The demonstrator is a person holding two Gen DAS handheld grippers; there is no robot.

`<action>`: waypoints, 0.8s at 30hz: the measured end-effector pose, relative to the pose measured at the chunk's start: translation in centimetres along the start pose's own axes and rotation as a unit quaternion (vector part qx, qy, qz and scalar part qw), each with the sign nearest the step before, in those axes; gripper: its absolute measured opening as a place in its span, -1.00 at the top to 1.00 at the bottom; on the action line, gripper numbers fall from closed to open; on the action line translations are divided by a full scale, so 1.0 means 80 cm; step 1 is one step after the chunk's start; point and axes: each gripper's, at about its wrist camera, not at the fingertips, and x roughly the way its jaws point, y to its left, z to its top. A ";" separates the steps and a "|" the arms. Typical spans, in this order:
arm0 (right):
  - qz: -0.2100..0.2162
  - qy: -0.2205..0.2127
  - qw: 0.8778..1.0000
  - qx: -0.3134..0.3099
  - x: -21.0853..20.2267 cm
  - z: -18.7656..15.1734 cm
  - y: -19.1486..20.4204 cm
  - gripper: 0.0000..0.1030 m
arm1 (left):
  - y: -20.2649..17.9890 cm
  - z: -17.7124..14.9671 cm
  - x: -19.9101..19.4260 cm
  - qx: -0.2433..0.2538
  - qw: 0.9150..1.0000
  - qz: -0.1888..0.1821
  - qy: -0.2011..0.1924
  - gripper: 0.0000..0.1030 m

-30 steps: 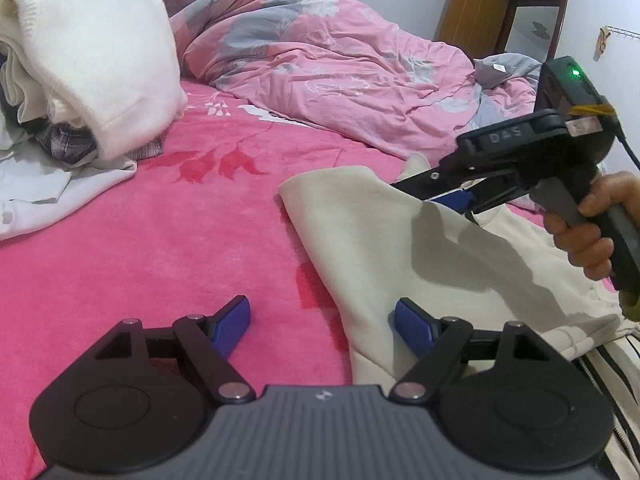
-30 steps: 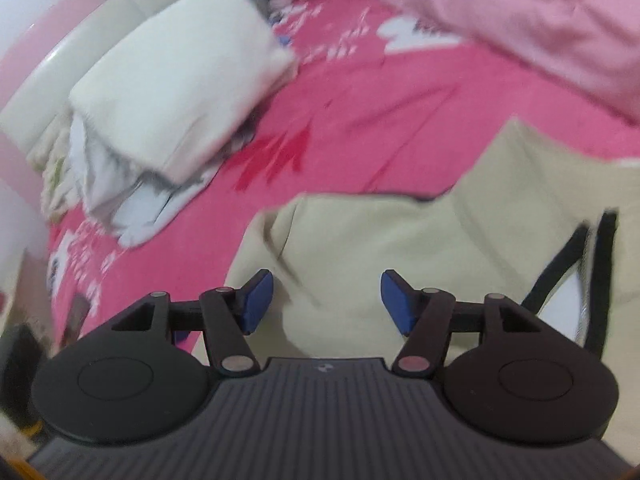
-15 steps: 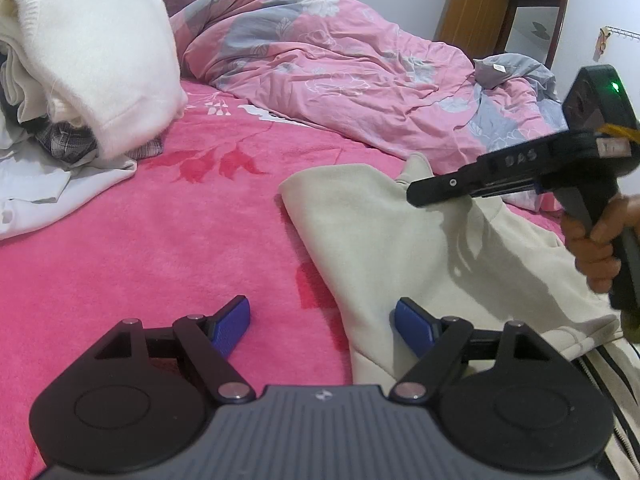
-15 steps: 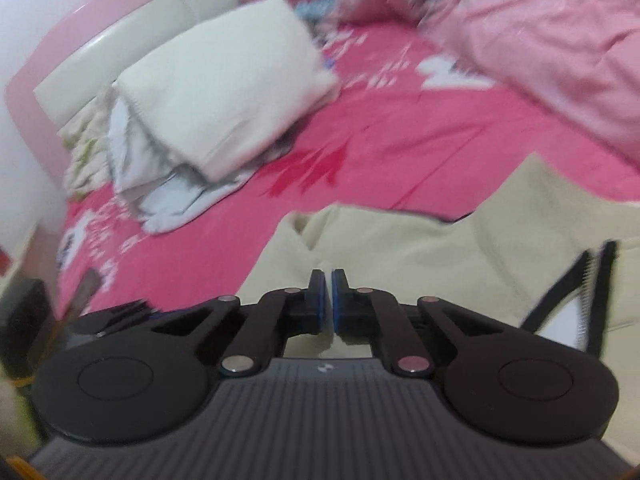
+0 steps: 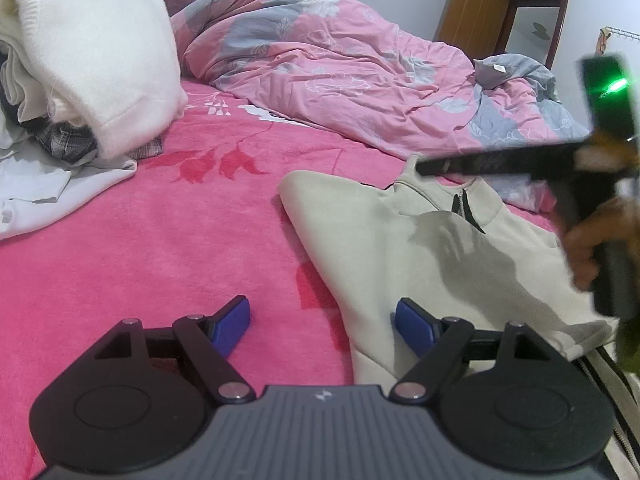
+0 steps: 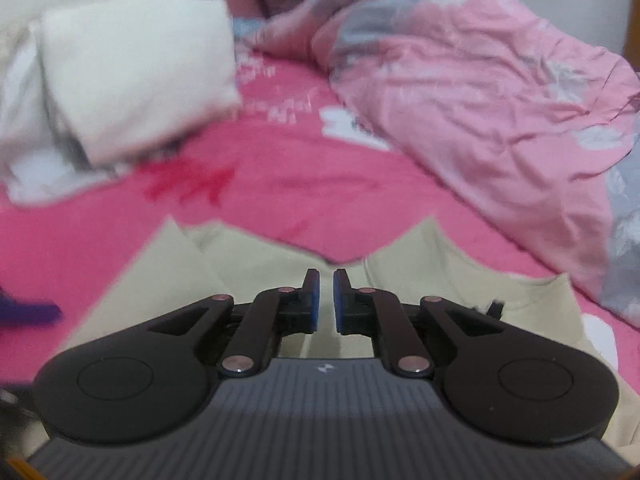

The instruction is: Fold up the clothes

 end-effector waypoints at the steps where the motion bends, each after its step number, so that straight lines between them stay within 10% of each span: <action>1: 0.015 -0.013 1.000 -0.001 -0.012 0.004 0.000 0.88 | 0.000 0.000 0.000 0.000 1.000 0.000 0.000 -0.58; 7: 0.149 -0.017 0.988 -0.028 -0.054 -0.003 0.013 0.88 | 0.001 -0.001 0.000 -0.001 1.000 0.000 0.001 -0.58; 17: 0.059 0.051 0.997 0.019 -0.021 -0.050 -0.011 0.85 | 0.003 -0.001 -0.001 -0.006 1.000 -0.002 -0.002 -0.58; 24: 0.162 0.011 0.986 -0.026 -0.030 0.012 0.036 0.82 | -0.001 -0.001 0.000 0.004 1.000 0.005 0.000 -0.59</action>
